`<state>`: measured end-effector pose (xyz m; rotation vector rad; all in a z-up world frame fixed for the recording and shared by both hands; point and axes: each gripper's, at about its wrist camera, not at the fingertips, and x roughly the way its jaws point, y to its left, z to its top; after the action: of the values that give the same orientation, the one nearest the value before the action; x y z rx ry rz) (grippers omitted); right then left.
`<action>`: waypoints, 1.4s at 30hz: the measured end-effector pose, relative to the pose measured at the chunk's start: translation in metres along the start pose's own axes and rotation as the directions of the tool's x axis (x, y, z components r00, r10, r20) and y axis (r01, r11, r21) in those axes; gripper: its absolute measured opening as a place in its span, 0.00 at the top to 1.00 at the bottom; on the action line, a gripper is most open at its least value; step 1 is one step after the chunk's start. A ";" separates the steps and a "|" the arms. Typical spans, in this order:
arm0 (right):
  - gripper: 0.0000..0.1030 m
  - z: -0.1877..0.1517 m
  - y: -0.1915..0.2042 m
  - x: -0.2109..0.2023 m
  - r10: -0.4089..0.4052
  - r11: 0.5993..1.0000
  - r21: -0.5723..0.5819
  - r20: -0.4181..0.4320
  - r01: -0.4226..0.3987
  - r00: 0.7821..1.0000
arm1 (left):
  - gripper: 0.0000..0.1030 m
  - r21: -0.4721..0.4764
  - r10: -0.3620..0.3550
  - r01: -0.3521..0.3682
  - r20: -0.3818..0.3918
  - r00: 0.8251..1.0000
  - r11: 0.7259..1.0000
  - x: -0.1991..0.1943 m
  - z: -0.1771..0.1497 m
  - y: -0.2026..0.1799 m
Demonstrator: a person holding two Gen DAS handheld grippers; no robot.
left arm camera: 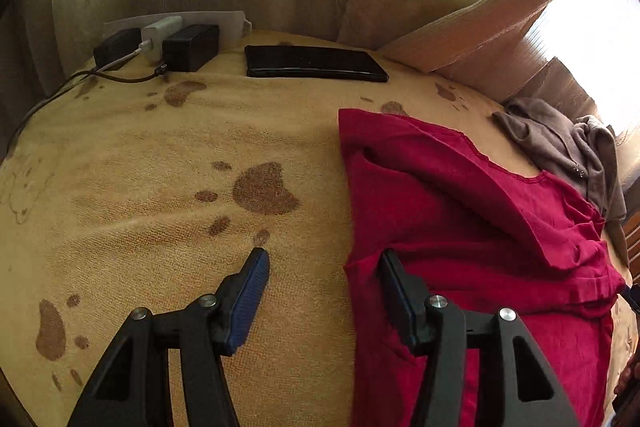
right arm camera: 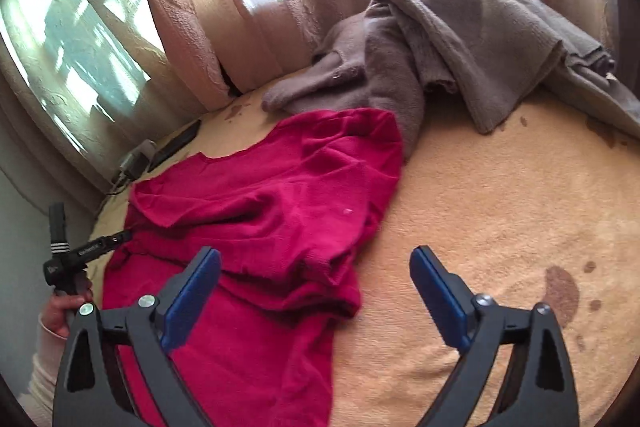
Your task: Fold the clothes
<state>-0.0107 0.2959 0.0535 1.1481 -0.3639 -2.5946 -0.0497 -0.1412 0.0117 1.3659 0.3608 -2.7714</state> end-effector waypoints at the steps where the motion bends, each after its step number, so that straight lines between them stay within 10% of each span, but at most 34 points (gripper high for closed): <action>1: 0.05 -0.001 -0.006 -0.007 -0.043 0.999 -0.004 0.026 0.043 0.999 | 0.42 0.006 0.017 -0.017 0.003 1.000 1.000 0.000 0.001 0.000; 7: 0.05 0.013 0.030 -0.032 -0.023 0.973 -0.226 0.151 0.057 0.988 | 0.41 0.026 0.046 -0.047 0.029 0.999 0.999 -0.011 0.004 -0.002; 11: 0.03 0.014 0.093 -0.005 0.102 0.883 -0.466 0.071 -0.057 0.992 | 0.41 0.026 0.079 -0.081 0.071 0.994 0.996 -0.027 0.010 0.001; 14: 0.00 0.009 0.110 0.040 0.032 0.843 -0.536 -0.006 -0.030 0.999 | 0.41 0.085 0.079 -0.088 0.108 0.991 0.992 -0.038 0.020 -0.012; 23: 0.00 0.009 0.075 0.078 0.023 0.928 -0.368 -0.107 -0.061 0.994 | 0.40 0.258 0.169 -0.173 0.038 0.985 0.951 0.020 0.061 -0.051; 35: 0.00 0.006 0.082 0.085 -0.038 0.910 -0.415 -0.128 -0.019 0.991 | 0.25 0.231 0.311 -0.316 0.060 0.948 0.920 0.065 0.093 -0.039; 42: 0.00 0.014 0.058 0.056 0.003 0.956 -0.293 0.018 0.002 1.000 | 0.25 0.292 0.171 -0.195 0.106 0.980 0.936 0.003 0.052 -0.079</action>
<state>-0.0486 0.2244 0.0441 1.0194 0.0192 -2.5497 -0.1020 -0.0751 0.0549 1.2579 -0.1935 -2.7936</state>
